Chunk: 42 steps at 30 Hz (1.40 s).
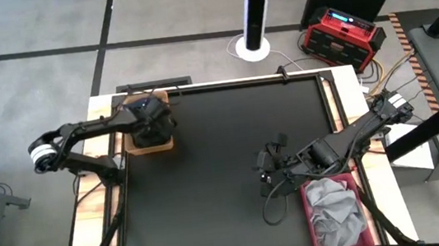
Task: Sort towels by color in basket
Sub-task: Put the black towel into the orange bin
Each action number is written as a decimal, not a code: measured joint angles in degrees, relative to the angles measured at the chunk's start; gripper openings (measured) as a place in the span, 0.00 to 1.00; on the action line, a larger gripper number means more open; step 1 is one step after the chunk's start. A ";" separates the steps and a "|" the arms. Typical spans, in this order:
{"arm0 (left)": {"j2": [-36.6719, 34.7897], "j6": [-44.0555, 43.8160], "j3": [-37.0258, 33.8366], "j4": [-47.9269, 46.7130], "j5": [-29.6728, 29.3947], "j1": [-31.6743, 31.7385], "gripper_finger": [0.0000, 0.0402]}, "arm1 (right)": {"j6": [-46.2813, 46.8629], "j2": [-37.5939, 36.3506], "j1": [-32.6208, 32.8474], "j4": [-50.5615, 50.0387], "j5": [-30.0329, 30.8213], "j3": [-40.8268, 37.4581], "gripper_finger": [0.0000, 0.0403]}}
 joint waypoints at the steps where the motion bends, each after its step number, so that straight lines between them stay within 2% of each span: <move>1: -0.41 0.04 0.57 -1.17 0.00 -0.04 0.00 | 0.00 0.00 0.00 0.00 0.00 0.00 0.46; 8: -5.38 -0.31 3.68 -5.43 -0.02 -2.64 0.00 | 0.00 0.00 0.00 0.00 0.00 0.00 0.46; 13: -10.43 -4.45 3.94 -5.33 0.27 -9.02 0.00 | 0.00 0.00 0.00 0.00 0.00 0.00 0.47; 17: -12.32 -6.53 3.90 -3.81 4.95 -16.14 0.00 | 0.00 0.00 0.00 0.00 0.00 0.00 0.47; 20: -12.36 -6.87 3.88 -4.57 8.05 -19.04 0.00 | 0.00 0.00 0.00 0.02 0.00 0.00 0.46; 28: -9.02 -6.58 2.63 -5.65 8.85 -17.82 0.00 | 0.00 0.00 0.00 0.91 -0.21 0.00 0.47; 34: -5.63 -5.97 -1.62 -4.00 5.51 -16.12 0.00 | 0.00 0.00 0.00 0.90 -0.26 0.00 0.47; 42: -6.25 -5.67 -4.09 -5.48 3.59 -15.57 0.00 | -0.13 0.00 0.00 0.91 -0.26 0.00 0.46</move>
